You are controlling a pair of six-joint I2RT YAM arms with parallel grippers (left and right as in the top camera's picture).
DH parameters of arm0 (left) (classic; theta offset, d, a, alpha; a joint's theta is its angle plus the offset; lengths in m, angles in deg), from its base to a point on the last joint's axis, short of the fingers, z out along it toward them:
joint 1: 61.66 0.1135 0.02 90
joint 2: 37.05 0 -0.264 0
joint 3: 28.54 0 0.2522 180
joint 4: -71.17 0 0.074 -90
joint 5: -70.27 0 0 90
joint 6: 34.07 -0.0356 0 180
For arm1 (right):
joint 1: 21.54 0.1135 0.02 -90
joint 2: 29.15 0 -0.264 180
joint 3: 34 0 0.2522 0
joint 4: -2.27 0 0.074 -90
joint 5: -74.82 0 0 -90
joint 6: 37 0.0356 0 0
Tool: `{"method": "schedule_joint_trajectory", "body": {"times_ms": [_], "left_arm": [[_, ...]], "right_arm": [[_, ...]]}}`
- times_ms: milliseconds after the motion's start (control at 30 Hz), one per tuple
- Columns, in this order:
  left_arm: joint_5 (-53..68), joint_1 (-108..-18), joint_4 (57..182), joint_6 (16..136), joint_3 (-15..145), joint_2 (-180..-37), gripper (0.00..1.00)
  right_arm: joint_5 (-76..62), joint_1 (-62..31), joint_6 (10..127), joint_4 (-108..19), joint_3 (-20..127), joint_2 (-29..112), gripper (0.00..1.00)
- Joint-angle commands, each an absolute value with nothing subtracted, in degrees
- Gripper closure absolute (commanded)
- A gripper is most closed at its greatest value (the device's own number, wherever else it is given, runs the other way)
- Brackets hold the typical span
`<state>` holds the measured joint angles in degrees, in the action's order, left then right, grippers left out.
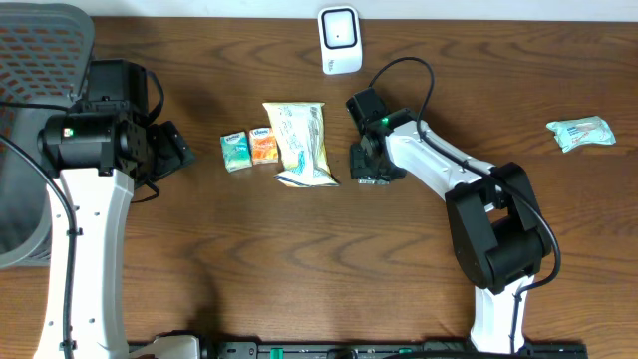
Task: Scan the item barcode
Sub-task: 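Lower the right gripper and grasp the Zam-Buk tin, then raise the Zam-Buk tin up to the scanner window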
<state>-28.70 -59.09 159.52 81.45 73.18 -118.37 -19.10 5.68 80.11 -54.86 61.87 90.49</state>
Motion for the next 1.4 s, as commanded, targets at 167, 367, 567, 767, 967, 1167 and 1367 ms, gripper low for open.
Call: {"method": "schedule_joint_trajectory", "body": {"times_ms": [167,367,567,767,967,1167,1367], "left_arm": [[-29.2,-58.8,159.7,82.0,73.2,-118.6,0.02],[-29.2,-58.8,159.7,82.0,73.2,-118.6,0.02],[-29.2,-58.8,159.7,82.0,73.2,-118.6,0.02],[-29.2,-58.8,159.7,82.0,73.2,-118.6,0.02],[-29.2,-58.8,159.7,82.0,73.2,-118.6,0.03],[-29.2,-58.8,159.7,82.0,73.2,-118.6,0.02],[-29.2,-58.8,159.7,82.0,73.2,-118.6,0.02]], "right_arm": [[-15.6,4.6,79.5,-57.1,63.1,93.3,0.46],[-14.4,4.5,78.8,-60.1,67.7,93.3,0.44],[-14.4,4.3,76.1,-60.3,72.4,93.3,0.46],[-14.4,4.3,75.1,-60.5,77.7,93.3,0.46],[-14.3,3.5,74.5,-60.1,83.2,93.3,0.53],[-14.1,3.1,73.5,-58.0,86.8,93.3,0.54],[-11.7,2.1,72.6,-52.2,89.3,93.4,0.55]]}}
